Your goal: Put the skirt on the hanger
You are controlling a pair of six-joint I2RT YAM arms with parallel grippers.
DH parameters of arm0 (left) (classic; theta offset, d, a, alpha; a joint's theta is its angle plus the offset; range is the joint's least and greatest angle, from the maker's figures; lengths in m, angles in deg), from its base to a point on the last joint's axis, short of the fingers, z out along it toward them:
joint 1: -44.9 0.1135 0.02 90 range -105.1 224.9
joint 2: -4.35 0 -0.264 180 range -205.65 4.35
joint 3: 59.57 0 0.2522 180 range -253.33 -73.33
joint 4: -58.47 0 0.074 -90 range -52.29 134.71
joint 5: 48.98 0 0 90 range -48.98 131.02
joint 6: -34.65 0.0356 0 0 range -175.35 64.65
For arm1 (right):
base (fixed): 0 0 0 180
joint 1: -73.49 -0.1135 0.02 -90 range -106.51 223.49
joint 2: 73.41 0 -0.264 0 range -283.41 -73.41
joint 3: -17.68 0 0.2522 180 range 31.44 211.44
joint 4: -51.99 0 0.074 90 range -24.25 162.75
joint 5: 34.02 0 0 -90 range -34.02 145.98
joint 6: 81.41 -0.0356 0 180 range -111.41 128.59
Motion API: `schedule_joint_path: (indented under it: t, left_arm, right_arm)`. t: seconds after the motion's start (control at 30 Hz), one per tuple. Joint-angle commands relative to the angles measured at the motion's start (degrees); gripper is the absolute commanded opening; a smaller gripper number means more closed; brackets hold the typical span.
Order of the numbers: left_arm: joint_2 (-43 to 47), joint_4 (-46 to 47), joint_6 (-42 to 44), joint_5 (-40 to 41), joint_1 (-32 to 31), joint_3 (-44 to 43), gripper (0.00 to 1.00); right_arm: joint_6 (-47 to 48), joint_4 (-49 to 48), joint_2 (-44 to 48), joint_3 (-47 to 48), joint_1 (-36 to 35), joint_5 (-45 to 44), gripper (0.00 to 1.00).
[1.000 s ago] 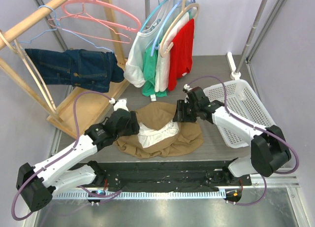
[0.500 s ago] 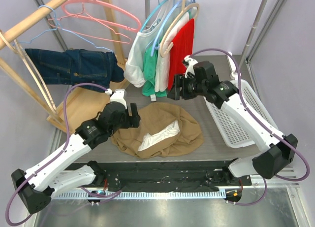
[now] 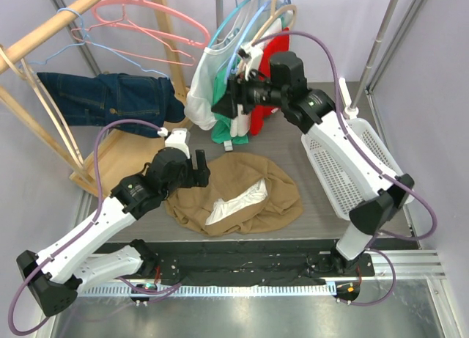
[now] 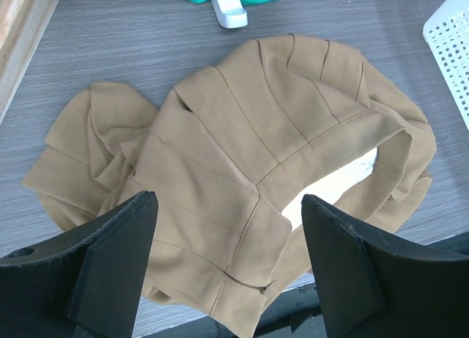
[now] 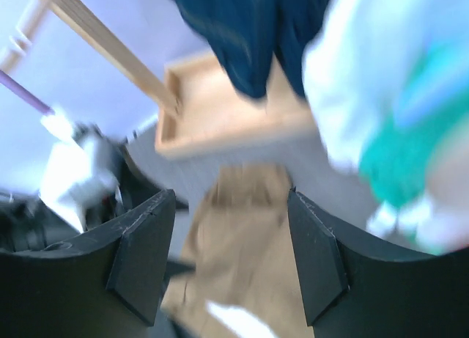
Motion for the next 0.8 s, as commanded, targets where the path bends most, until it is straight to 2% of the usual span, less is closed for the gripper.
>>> schedule_joint_path:
  t: [0.0, 0.13, 0.27, 0.3, 0.37, 0.4, 0.53, 0.63, 0.77]
  left_arm:
    - [0.2, -0.6, -0.4, 0.5, 0.3, -1.0, 0.83]
    - [0.1, -0.3, -1.0, -0.7, 0.3, -0.8, 0.83]
    - [-0.3, -1.1, -1.7, -2.5, 0.4, -0.5, 0.82]
    - [-0.3, -1.2, -1.8, -2.8, 0.4, -0.6, 0.82]
    - [-0.2, -1.1, -2.0, -3.2, 0.4, -0.8, 0.82]
    - [-0.2, -1.2, -2.0, -3.4, 0.4, -1.1, 0.82]
    - [-0.5, -1.6, -1.4, -4.5, 0.4, -3.7, 0.81]
    - [-1.5, -1.9, -0.4, -4.8, 0.3, -6.8, 0.80]
    - [-5.1, -3.0, 1.8, -3.8, 0.4, -13.3, 0.80]
  right_arm:
    - [2.5, -12.6, -5.7, 10.4, -0.4, 2.9, 0.68]
    - [0.3, -27.7, -11.6, 14.2, -0.4, 2.6, 0.69]
    - [-0.1, -28.5, -22.8, 27.4, -0.5, 1.0, 0.71]
    - [0.0, -28.4, -24.9, 33.2, -0.6, 0.6, 0.73]
    - [0.2, -28.9, -30.4, 37.4, -0.8, -1.6, 0.77]
    - [0.2, -31.3, -31.7, 38.9, -0.9, -2.7, 0.81]
    - [1.9, -35.0, -33.7, 38.0, -1.3, -7.8, 0.85]
    - [1.2, -35.6, -30.1, 34.4, -1.4, -6.9, 0.85]
    - [1.4, -37.1, -21.4, 25.2, -1.6, -4.9, 0.85]
